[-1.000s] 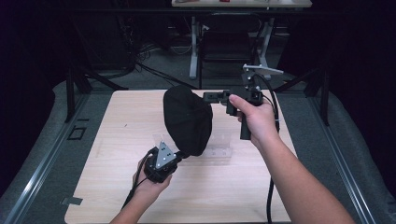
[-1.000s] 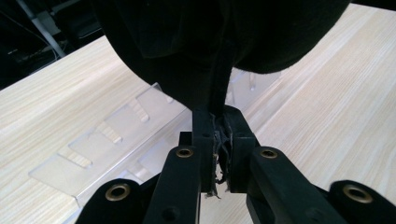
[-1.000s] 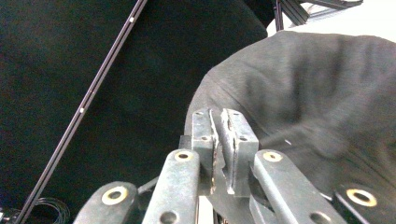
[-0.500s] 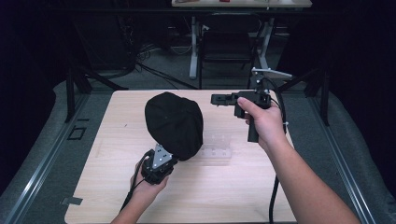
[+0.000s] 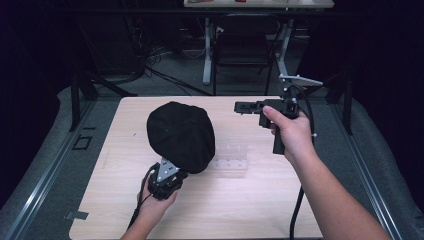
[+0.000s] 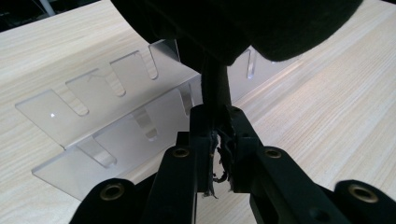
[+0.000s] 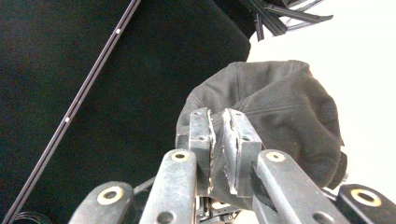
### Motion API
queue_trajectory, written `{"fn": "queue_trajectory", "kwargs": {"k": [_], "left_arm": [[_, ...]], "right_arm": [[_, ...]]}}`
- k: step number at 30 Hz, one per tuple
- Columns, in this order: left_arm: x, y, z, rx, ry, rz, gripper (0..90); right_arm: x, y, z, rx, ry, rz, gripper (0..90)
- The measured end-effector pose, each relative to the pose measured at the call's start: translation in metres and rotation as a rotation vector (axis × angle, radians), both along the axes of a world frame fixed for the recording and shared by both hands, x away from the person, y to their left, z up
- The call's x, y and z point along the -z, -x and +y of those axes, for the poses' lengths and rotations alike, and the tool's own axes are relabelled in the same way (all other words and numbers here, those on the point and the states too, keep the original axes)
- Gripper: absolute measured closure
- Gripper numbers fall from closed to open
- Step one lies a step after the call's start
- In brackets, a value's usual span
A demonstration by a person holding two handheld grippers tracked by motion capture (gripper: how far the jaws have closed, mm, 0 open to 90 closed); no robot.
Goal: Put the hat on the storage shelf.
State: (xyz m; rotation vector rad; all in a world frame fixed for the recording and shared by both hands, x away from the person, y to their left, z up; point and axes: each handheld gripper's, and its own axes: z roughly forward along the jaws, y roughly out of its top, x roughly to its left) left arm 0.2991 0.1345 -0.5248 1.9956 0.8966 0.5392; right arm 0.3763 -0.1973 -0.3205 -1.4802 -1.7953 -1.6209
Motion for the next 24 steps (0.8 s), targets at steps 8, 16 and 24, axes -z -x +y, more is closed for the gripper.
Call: {"fn": "queue_trajectory", "kwargs": {"k": [8,16,24], "left_arm": [[0.0034,0.0014,-0.0004,-0.004,0.001,0.009,80.5],[0.0033,0.0028,0.0026,-0.004,0.004,0.018,76.2],[0.0024,0.0052,0.008,-0.013,0.026,0.023,72.0]], "right_arm": [[-0.0022,0.0039,-0.0057,0.021,0.027,-0.016,81.9],[-0.0011,0.0047,-0.0068,0.02,0.038,-0.016,81.6],[0.001,0.0062,-0.0083,0.026,0.058,-0.022,80.9]]}}
